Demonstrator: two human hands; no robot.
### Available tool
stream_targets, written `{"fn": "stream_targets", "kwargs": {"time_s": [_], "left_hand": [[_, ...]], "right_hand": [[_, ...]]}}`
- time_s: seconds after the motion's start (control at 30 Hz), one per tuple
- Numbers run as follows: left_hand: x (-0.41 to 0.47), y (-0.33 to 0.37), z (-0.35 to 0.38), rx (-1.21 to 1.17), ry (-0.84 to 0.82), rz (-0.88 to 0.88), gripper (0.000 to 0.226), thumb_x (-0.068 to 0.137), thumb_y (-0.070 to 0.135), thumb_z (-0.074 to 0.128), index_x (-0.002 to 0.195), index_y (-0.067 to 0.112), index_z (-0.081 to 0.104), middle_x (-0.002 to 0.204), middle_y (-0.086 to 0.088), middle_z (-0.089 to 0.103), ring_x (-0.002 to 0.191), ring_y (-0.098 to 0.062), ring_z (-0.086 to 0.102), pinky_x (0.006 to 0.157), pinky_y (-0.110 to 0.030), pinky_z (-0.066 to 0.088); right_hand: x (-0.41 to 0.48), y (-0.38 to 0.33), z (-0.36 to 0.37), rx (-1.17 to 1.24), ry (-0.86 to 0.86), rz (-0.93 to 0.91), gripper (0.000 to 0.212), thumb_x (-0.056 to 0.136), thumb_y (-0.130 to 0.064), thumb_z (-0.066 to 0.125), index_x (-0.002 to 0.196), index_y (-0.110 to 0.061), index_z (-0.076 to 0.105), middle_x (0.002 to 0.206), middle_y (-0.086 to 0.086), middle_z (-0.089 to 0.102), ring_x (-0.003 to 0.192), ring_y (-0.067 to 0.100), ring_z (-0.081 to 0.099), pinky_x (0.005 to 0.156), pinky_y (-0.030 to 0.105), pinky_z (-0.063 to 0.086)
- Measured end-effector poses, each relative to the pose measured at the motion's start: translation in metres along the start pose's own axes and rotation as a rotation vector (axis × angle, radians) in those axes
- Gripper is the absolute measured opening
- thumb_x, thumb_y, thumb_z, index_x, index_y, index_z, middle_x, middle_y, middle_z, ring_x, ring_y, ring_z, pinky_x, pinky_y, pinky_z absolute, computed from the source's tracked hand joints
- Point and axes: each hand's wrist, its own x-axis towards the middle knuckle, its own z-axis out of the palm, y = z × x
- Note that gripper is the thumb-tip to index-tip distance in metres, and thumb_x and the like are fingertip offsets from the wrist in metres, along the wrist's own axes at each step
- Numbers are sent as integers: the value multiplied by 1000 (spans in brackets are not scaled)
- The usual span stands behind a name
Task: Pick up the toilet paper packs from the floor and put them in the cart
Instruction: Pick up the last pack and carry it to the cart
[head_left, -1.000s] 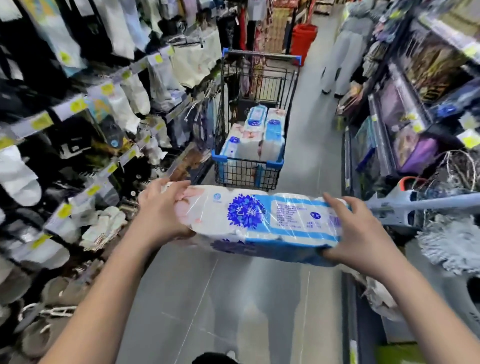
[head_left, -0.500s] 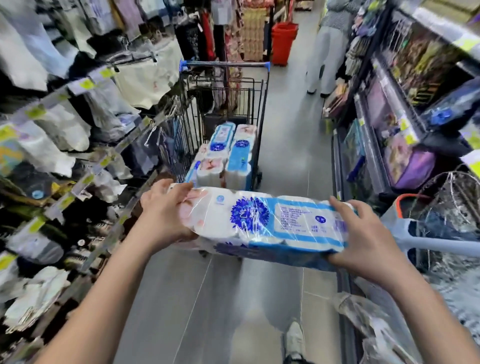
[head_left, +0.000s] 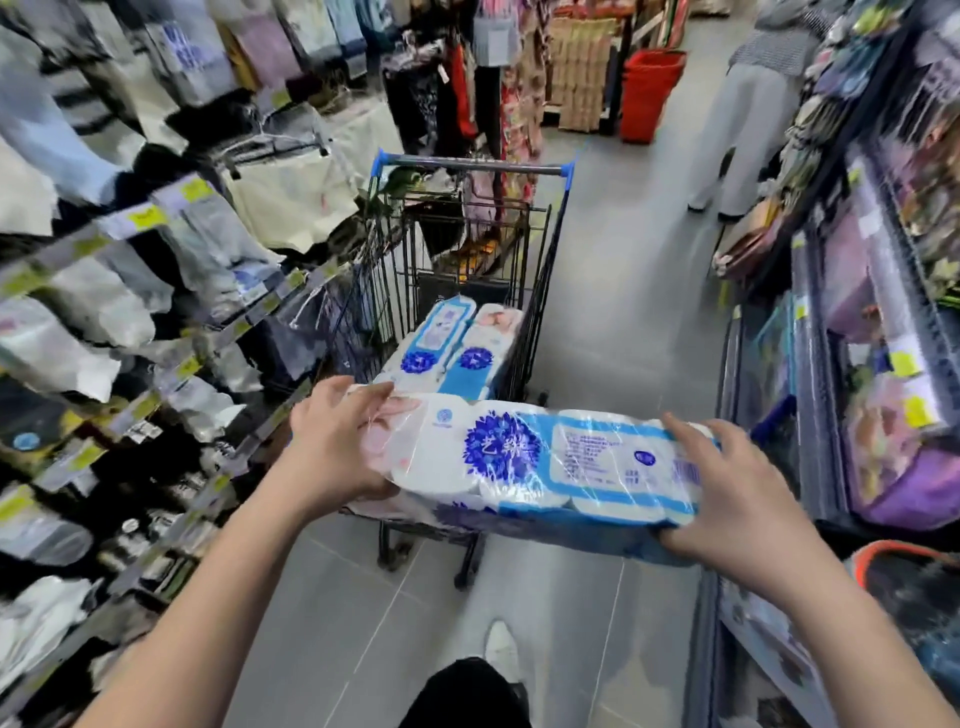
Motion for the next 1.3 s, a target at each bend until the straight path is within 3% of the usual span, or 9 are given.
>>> {"fn": "stream_targets", "kwargs": {"time_s": [0.27, 0.47, 0.67, 0.77, 0.9, 1.1, 1.3], "left_hand": [[106, -12, 3, -70, 90, -56, 110, 45, 28, 94, 144, 36, 45, 145, -4, 29, 134, -15, 21, 114, -37, 19], [172, -44, 7, -129, 110, -185, 111, 38, 41, 86, 140, 47, 42, 146, 0, 29, 140, -27, 27, 113, -38, 24], [207, -59, 5, -197, 186, -315, 107, 47, 35, 92, 142, 41, 44, 149, -3, 25, 140, -33, 21, 118, -45, 21], [212, -70, 2, -239, 219, -384, 107, 47, 37, 92, 142, 44, 42, 150, 2, 22, 140, -33, 20, 117, -47, 24], [210, -83, 6, -220, 285, -505, 104, 51, 41, 91, 143, 38, 43, 150, -4, 24, 142, -29, 18, 117, -43, 19], [204, -101, 20, -153, 413, -754, 107, 44, 55, 84, 141, 46, 41, 153, 1, 28, 145, -32, 24, 112, -48, 30], [221, -83, 24, -122, 482, -1000, 107, 46, 52, 87, 142, 42, 42, 153, -2, 24, 144, -34, 20, 117, -53, 23]], "right_hand": [[150, -13, -9, -60, -73, -101, 117, 41, -62, 59, 152, -38, 32, 144, -2, 36, 132, 26, 49, 108, 43, 44], [260, -46, -26, -139, -154, -198, 121, 39, -60, 64, 153, -39, 29, 142, -4, 35, 132, 23, 47, 110, 39, 43], [343, -86, -24, -174, -172, -331, 118, 43, -53, 71, 154, -37, 33, 147, 2, 40, 128, 26, 51, 107, 36, 44], [379, -108, -20, -172, -226, -386, 118, 42, -57, 64, 154, -40, 31, 147, 1, 38, 130, 25, 47, 109, 36, 43], [439, -148, -8, -206, -292, -560, 117, 46, -55, 71, 155, -40, 29, 148, 3, 34, 134, 26, 45, 110, 34, 40], [524, -207, 26, -260, -384, -824, 130, 49, -54, 87, 158, -43, 17, 153, 1, 27, 137, 24, 42, 111, 39, 41], [605, -251, 70, -205, -403, -1113, 123, 47, -51, 82, 156, -30, 30, 142, 11, 41, 131, 32, 47, 105, 41, 45]]}}
